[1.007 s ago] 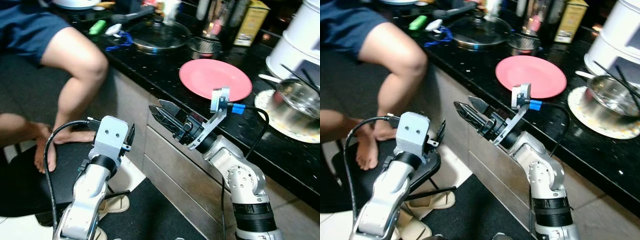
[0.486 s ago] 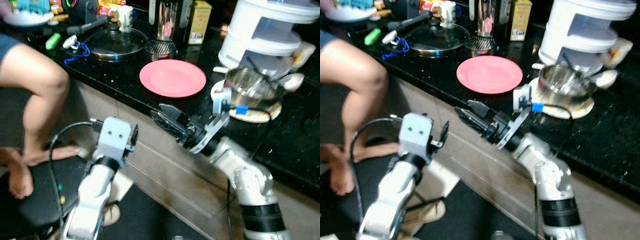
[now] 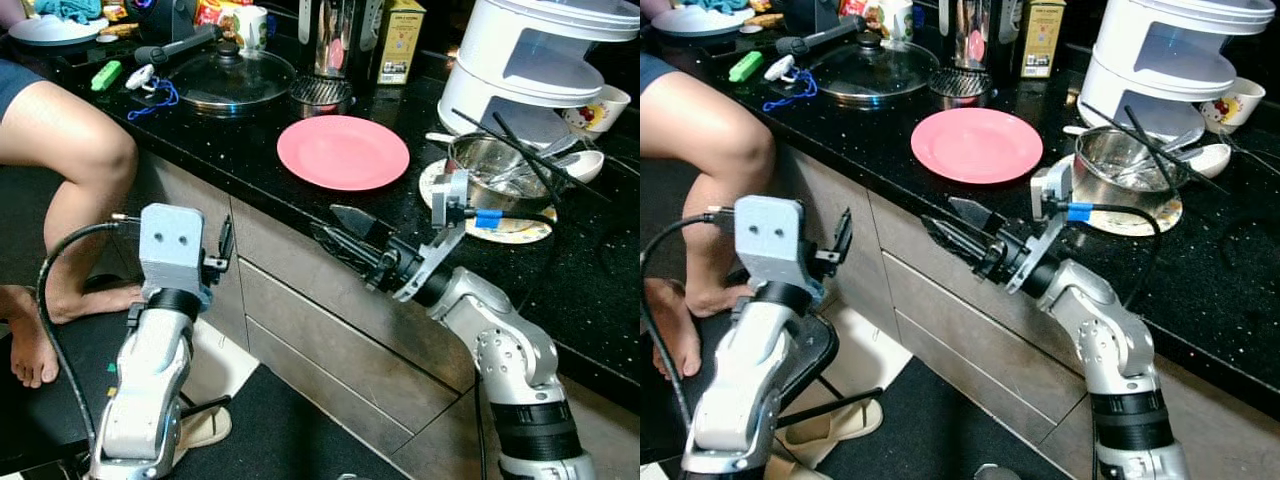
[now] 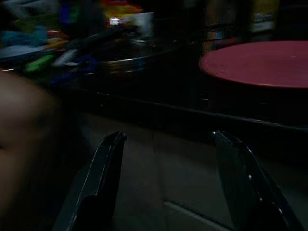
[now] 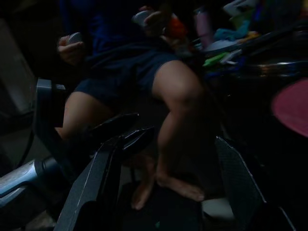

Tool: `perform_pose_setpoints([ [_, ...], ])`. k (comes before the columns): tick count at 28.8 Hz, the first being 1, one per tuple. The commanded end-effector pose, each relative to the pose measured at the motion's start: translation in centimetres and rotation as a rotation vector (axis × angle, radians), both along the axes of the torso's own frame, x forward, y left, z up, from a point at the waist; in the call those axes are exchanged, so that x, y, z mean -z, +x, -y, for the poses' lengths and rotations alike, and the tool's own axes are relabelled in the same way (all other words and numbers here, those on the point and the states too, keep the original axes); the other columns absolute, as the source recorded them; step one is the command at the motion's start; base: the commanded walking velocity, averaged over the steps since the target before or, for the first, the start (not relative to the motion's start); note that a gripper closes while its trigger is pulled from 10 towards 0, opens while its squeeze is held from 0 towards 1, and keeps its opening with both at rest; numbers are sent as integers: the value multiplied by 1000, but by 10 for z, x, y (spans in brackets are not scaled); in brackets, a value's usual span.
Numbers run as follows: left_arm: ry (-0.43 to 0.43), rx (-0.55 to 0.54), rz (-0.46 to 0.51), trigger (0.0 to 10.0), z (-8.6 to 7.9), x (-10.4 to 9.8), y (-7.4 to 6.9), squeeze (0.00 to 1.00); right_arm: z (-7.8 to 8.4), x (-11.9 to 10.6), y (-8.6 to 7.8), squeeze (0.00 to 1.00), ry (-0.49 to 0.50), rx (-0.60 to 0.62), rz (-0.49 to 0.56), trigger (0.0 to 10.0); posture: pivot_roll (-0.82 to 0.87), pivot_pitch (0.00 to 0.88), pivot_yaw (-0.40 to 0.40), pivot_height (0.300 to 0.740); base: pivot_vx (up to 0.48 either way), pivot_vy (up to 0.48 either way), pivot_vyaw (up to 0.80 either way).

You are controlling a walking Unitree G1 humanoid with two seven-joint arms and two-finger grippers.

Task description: Kitchen organization

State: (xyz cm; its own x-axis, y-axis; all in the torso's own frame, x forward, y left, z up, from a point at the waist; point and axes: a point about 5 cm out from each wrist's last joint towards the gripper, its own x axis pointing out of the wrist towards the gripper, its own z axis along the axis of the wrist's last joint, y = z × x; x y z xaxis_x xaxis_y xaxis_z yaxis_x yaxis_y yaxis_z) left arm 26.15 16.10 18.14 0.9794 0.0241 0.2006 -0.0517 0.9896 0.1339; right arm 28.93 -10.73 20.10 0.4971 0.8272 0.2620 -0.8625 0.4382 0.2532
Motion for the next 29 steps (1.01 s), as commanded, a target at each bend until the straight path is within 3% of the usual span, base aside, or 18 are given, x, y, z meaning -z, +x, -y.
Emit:
perform_pose_setpoints([
  [1, -12, 22, -9, 10000, 5, 0, 1, 0, 5, 3, 1, 0, -13, 29, -2, 10000, 40, 51, -66, 740, 0, 0, -800],
  [16, -30, 38, -17, 10000, 10, 0, 0, 0, 2, 4, -4, 0, 4, -9, 2, 10000, 39, 60, -65, 740, 0, 0, -775],
  [24, -47, 1, -3, 10000, 7, -4, -2, 0, 1, 2, -5, 0, 19, -24, 17, 10000, 41, 63, -69, 740, 0, 0, 0],
  [29, -169, -82, 19, 10000, -8, -12, -5, 0, 3, 2, -1, 0, -24, 19, 36, 10000, 44, 67, -73, 740, 0, 0, 0],
])
